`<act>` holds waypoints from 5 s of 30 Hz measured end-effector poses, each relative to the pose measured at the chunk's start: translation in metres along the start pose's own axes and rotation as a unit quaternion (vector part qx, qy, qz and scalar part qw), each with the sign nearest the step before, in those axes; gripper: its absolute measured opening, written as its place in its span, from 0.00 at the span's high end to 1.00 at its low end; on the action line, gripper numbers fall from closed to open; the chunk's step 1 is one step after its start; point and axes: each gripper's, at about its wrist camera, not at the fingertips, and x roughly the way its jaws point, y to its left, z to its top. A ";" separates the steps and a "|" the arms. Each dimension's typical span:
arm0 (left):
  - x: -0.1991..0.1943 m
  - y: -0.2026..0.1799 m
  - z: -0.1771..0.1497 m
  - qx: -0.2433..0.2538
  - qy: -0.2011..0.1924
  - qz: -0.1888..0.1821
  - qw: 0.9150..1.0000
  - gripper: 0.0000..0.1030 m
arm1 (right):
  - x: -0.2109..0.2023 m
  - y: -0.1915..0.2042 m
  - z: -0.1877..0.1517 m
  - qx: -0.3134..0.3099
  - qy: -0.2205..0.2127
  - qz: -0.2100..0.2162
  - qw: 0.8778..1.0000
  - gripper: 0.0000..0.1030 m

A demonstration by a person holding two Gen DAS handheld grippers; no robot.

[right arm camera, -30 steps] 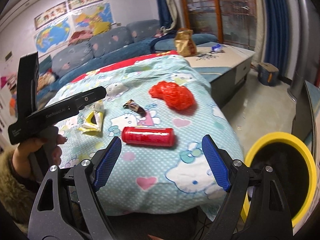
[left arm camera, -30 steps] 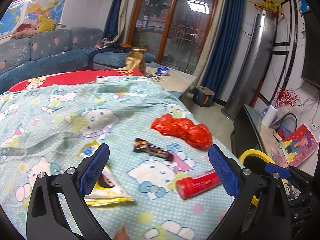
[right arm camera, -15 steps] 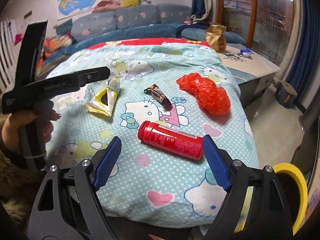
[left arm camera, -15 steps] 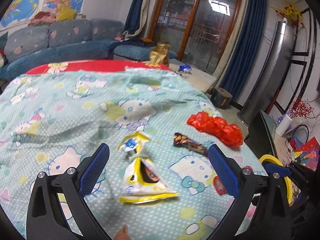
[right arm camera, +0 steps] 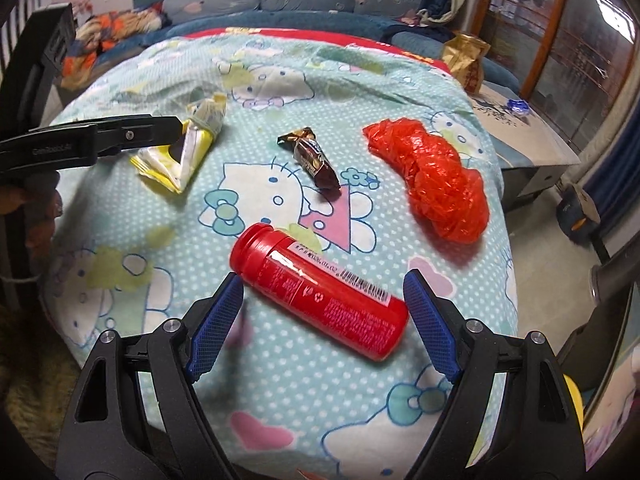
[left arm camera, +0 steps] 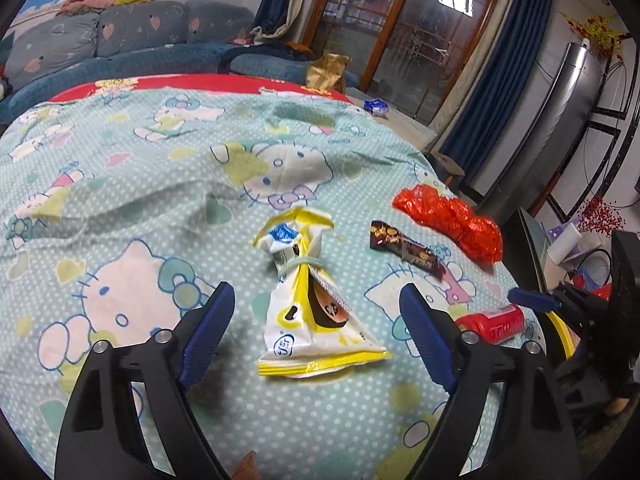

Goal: Collect trash
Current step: 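Move both open tools back over the red tube and yellow wrapper on the bed, then grasp the yellow-white wrapper with the left tool while the right tool grasps the red tube, then carry the yellow wrapper and red tube over the yellow bin with both tools, then open both tools to drop the wrapper and red tube into the bin, then move both open tools back over the red bag and candy bar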

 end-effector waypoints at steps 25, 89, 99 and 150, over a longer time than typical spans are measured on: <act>0.027 -0.010 -0.012 -0.002 0.040 0.007 0.999 0.55 | 0.003 -0.005 -0.023 0.168 -0.031 0.054 0.984 0.74; -0.019 -0.212 -0.019 0.168 0.002 -0.195 0.966 0.77 | -0.138 -0.131 -0.140 0.376 -0.161 -0.102 0.907 0.76; -0.012 -0.253 -0.034 0.210 0.016 -0.222 0.952 0.77 | -0.150 -0.159 -0.173 0.423 -0.154 -0.138 0.882 0.76; -0.001 -0.255 -0.049 0.225 -0.029 -0.163 0.960 0.06 | -0.171 -0.162 -0.176 0.436 -0.192 -0.156 0.865 0.28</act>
